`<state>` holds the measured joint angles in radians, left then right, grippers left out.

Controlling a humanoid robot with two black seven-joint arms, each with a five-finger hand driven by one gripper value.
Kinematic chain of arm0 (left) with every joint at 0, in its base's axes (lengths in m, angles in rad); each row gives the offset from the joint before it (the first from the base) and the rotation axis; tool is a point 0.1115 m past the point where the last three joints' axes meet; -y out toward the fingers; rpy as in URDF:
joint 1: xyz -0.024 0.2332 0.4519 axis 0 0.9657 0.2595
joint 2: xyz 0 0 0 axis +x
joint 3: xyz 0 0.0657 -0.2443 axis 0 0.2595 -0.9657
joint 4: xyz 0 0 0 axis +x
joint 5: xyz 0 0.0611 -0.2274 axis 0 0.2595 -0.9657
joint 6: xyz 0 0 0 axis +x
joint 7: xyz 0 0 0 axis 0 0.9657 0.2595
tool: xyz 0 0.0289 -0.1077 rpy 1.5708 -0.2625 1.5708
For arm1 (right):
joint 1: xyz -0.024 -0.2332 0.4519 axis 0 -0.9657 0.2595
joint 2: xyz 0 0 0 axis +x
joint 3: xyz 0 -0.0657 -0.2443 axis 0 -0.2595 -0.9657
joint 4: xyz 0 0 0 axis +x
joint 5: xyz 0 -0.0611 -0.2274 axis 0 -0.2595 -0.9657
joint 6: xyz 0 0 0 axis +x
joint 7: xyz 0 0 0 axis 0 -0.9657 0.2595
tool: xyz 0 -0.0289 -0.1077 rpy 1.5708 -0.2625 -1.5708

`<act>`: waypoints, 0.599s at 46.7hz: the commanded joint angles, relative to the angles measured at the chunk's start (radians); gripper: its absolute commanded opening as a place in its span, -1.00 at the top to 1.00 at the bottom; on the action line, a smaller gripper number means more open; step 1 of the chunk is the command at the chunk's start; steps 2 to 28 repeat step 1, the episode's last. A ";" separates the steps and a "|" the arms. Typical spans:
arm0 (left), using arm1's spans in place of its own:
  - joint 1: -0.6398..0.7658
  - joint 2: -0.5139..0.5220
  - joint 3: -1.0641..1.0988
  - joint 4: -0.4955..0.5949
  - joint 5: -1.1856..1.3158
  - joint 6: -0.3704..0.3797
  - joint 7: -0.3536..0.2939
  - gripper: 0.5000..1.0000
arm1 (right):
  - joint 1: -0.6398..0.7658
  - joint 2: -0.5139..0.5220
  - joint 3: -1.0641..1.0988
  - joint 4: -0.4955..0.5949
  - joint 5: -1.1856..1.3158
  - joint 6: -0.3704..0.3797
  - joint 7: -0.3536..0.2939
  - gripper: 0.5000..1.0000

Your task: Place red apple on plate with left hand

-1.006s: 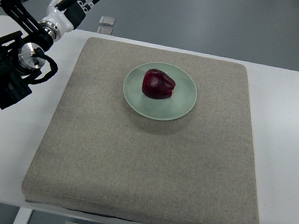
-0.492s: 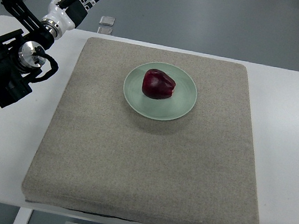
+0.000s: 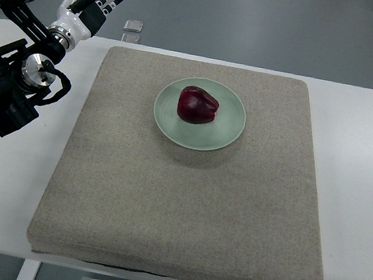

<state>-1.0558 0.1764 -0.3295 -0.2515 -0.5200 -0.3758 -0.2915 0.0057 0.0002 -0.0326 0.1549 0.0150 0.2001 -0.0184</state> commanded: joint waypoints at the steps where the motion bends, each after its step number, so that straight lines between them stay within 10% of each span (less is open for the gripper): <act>1: 0.002 0.002 0.000 0.000 0.000 0.000 0.000 -0.98 | -0.004 0.000 -0.003 0.006 -0.004 -0.001 0.000 -0.72; 28: 0.002 0.002 0.000 0.000 0.000 0.000 0.000 -0.98 | -0.004 0.000 -0.003 0.006 -0.004 -0.001 0.000 -0.72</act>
